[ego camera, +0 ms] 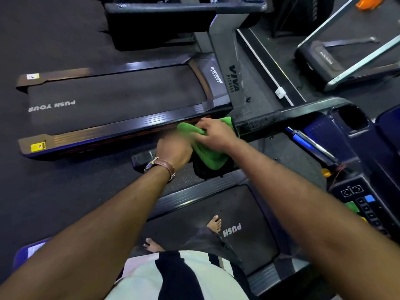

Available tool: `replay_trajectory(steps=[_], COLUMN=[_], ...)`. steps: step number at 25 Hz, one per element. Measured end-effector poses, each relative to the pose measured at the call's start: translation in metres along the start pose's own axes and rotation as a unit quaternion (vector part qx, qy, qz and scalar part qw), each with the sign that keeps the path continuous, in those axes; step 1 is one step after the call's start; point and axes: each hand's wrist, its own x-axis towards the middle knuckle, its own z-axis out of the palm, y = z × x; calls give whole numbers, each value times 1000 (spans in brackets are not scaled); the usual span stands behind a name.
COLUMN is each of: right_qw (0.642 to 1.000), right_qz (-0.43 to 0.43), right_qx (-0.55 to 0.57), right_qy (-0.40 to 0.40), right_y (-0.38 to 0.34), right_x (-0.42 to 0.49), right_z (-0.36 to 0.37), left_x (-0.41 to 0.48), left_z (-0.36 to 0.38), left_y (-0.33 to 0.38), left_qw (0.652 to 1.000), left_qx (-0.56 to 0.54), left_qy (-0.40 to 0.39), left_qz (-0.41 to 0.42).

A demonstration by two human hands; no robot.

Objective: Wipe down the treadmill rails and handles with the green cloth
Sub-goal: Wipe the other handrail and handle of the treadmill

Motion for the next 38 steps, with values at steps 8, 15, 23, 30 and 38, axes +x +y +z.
replay_trajectory(steps=[8,15,23,30,38], right_qw=[935,953,900,940,945], right_qz=[118,-26,-115,-27,-58], right_qx=[-99,-92,-89,-40,-10], right_qy=[-319,-286,-410,-338,-320], right_y=[4,22,37,89,79], right_x=[83,85,103,94,90], right_z=[-28,-20,-11,-45,-46], left_x=[-5,-3,8,13,35], left_z=[2,4,5,7,17], left_y=[-6,-1,18,24,62], left_qw=[999,999,992,991,989], left_qx=[36,43,94,107,102], left_qy=[-2,6,-3,-13,-2], left_qz=[25,-3,-86,-82,-107])
